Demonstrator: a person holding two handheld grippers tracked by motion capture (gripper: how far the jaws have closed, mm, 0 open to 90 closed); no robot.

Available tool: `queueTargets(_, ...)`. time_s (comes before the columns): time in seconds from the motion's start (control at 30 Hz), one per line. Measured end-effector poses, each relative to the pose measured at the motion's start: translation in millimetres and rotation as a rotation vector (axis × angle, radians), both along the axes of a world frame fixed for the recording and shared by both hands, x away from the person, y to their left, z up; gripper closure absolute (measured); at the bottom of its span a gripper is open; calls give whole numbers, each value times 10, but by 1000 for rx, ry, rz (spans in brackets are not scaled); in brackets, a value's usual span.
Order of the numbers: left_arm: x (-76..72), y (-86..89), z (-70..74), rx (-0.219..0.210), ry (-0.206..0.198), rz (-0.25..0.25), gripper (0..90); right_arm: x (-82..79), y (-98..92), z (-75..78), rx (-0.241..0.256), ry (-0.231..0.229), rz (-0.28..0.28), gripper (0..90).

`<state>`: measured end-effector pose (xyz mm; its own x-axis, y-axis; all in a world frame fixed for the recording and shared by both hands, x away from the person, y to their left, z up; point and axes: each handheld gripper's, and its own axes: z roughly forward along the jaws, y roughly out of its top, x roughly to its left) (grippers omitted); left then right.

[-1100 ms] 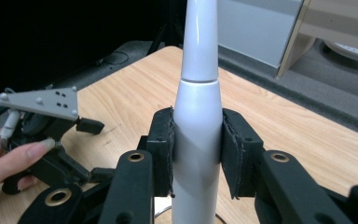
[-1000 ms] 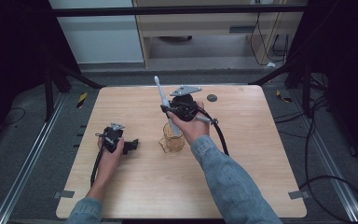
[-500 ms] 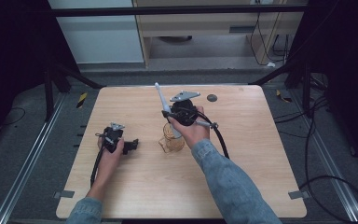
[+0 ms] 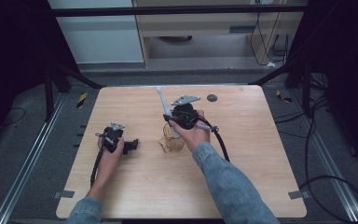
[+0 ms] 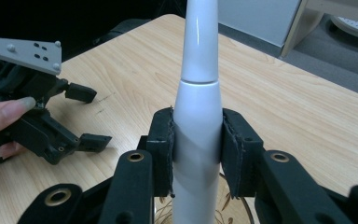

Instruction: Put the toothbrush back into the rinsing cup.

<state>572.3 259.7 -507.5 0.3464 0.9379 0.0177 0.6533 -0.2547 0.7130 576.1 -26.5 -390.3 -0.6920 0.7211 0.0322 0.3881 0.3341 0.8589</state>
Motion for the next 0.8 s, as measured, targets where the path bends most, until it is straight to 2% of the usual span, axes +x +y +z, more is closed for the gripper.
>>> queueTargets(0.4,0,0,0,0,0,0,0,-23,0,-135,-1,12,0,669)
queueTargets(0.8,0,0,0,-1,0,0,0,-28,13,-176,-12,15,7,669)
